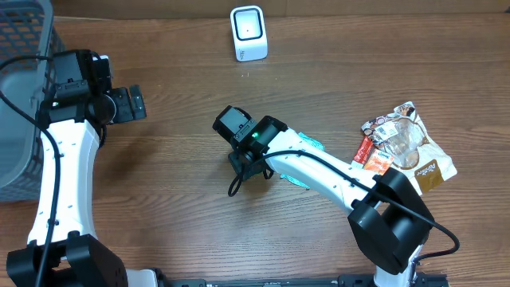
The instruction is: Scan the item barcode
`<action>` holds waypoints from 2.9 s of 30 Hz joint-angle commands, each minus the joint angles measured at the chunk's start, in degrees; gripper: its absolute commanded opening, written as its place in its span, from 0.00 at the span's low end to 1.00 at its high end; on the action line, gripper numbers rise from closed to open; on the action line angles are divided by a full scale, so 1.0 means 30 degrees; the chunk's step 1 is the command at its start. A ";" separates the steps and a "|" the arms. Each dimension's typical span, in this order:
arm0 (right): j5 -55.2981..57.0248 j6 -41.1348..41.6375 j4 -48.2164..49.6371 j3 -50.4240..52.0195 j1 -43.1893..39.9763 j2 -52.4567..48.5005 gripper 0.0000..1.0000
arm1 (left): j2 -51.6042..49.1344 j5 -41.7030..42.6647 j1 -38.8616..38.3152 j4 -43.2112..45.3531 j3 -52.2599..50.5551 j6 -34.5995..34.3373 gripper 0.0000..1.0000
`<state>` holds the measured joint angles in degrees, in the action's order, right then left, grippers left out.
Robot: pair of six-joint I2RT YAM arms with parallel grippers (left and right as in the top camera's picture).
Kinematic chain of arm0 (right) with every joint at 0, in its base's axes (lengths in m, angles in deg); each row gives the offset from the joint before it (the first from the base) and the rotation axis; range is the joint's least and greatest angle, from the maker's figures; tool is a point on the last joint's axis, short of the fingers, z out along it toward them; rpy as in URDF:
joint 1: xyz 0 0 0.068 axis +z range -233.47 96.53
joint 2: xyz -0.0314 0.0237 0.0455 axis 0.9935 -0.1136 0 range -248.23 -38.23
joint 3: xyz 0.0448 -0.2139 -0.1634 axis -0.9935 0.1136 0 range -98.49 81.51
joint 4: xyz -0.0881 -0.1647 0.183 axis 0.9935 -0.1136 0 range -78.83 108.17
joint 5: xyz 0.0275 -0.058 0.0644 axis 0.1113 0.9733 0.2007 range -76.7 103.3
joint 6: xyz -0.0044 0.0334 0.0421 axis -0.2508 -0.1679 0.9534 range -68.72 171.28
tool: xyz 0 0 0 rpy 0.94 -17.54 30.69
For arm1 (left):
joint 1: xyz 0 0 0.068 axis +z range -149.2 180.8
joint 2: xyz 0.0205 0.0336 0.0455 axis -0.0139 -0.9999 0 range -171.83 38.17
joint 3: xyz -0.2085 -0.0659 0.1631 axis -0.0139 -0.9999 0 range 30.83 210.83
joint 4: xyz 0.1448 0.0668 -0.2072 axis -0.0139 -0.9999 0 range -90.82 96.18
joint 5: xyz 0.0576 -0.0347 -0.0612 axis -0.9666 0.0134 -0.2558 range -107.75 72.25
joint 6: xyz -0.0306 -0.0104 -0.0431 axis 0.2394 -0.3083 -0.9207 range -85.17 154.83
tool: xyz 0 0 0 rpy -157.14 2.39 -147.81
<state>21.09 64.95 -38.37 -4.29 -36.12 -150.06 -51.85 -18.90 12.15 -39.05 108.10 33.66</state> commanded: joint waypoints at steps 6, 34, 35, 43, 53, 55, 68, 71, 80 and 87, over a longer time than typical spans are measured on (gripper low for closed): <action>0.0270 -0.0168 0.0102 0.0117 0.0051 0.0073 0.59 | -0.0109 -0.0044 -0.0044 0.0015 0.0131 -0.0182 1.00; 0.0357 0.2783 -0.2149 -0.4357 -0.3016 0.0219 0.95 | -0.0109 -0.0044 -0.0044 0.0015 0.0131 -0.0182 1.00; 0.0226 0.3475 -0.2382 -0.4357 -0.3337 0.0488 1.00 | -0.0109 -0.0044 -0.0044 0.0015 0.0131 -0.0182 1.00; -0.2106 0.4459 -0.4772 -0.3519 -0.6630 0.0641 0.93 | -0.0109 -0.0044 -0.0044 0.0015 0.0131 -0.0182 1.00; -0.2448 0.4459 -0.3934 0.0219 -0.8808 0.0568 0.82 | -0.0109 -0.0044 -0.0044 0.0015 0.0131 -0.0182 1.00; -0.2514 0.4452 -0.3650 0.0758 -0.9100 0.0561 0.81 | -0.0109 -0.0044 -0.0044 0.0015 0.0131 -0.0182 1.00; -0.3002 0.4299 -0.0962 0.3206 -0.9347 0.0554 0.72 | -0.0109 -0.0044 -0.0044 0.0015 0.0131 -0.0182 1.00; -0.3009 0.4299 -0.0969 0.3206 -0.9347 0.0554 0.67 | -0.0109 -0.0044 -0.0044 0.0015 0.0131 -0.0182 1.00; -0.3228 0.4320 0.0284 0.4087 -0.9347 0.0554 0.59 | -0.0109 -0.0044 -0.0044 0.0015 0.0131 -0.0182 1.00; -0.4000 0.4299 0.2798 0.6222 -0.9347 0.0554 0.45 | -0.0109 -0.0044 -0.0044 0.0015 0.0131 -0.0182 1.00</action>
<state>9.44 78.11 -31.46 10.99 -64.27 -147.74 -51.85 -18.90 12.15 -39.05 108.10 33.66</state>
